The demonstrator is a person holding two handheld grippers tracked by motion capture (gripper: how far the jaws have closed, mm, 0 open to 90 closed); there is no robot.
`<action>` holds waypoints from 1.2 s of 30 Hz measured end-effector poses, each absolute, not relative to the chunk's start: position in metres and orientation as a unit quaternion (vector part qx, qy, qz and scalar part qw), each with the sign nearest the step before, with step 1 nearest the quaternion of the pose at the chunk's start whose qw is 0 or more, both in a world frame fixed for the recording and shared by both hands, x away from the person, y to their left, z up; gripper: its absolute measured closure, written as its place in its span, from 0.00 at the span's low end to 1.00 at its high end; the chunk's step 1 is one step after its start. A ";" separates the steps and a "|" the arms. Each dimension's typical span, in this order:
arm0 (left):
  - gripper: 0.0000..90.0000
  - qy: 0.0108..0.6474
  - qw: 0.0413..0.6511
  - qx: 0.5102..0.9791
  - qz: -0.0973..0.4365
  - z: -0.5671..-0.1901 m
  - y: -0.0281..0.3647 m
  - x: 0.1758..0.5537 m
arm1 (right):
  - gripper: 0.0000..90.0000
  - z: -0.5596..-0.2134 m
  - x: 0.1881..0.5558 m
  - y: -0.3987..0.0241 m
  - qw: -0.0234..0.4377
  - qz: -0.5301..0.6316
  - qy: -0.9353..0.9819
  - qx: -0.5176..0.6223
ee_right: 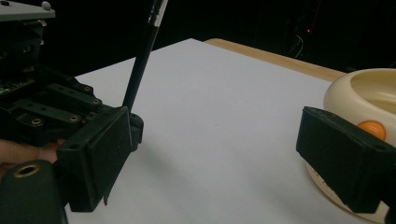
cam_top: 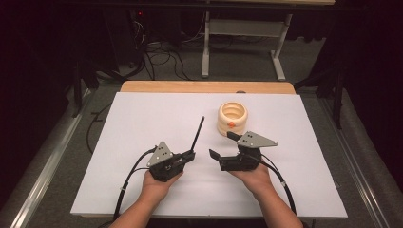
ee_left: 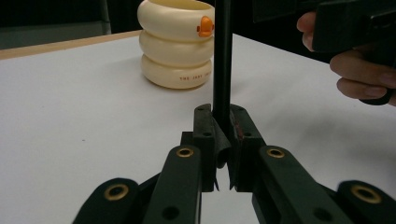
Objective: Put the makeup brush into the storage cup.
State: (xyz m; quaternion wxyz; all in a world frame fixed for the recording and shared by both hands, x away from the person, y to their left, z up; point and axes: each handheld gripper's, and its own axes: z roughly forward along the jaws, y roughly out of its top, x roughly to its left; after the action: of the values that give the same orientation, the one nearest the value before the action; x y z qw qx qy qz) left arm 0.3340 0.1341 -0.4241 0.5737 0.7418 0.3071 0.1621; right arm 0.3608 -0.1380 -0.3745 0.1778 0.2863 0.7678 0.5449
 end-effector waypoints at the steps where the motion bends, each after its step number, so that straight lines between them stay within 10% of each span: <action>1: 0.93 0.306 0.573 0.743 0.161 -0.424 0.133 0.334 | 0.14 -0.375 0.360 -0.138 0.175 0.546 0.767 0.287; 36: 0.93 0.289 0.573 0.755 0.137 -0.436 0.108 0.324 | 0.45 -0.373 0.357 -0.137 0.096 0.616 0.719 0.306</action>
State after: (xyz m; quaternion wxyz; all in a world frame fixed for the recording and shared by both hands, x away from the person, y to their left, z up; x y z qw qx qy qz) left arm 0.3236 0.1085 -0.4356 0.5732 0.7546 0.2885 0.1370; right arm 0.3575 -0.1374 -0.3734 0.0963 0.3062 0.7190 0.6164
